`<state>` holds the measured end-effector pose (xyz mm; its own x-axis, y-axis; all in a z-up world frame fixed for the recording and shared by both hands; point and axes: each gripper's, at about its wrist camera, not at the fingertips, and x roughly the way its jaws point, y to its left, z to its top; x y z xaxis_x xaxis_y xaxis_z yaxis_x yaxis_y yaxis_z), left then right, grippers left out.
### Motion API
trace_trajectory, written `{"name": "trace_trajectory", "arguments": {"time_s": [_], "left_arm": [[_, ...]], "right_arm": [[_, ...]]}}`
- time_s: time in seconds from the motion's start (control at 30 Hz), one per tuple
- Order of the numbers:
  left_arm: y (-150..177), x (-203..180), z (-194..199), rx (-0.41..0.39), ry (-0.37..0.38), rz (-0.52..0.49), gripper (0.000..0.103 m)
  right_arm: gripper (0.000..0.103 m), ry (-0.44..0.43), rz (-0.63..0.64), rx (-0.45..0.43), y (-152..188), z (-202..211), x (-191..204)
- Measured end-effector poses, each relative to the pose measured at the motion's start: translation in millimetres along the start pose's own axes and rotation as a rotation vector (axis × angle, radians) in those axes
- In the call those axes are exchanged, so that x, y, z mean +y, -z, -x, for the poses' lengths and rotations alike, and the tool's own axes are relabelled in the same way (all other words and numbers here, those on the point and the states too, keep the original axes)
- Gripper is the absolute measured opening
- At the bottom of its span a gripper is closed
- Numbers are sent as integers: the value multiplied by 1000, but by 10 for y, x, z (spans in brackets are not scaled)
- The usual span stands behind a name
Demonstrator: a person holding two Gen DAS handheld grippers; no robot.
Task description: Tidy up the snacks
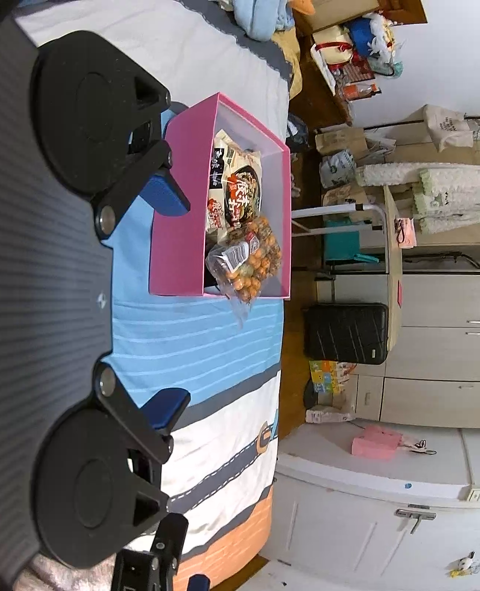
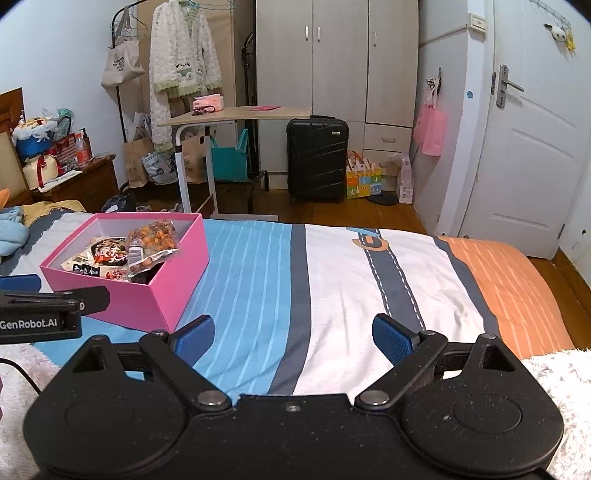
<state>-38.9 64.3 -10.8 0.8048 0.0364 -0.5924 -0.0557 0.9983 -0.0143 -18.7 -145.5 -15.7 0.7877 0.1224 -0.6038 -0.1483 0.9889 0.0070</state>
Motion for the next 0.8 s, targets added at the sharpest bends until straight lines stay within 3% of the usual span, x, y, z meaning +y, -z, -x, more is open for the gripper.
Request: {"name": "trace_trajectory", "arguments": {"time_s": [0.8], "left_arm": [[39,-22,50,-59,2,28,103]], "right_arm": [[95,25,-6,13,20,-37,48]]}}
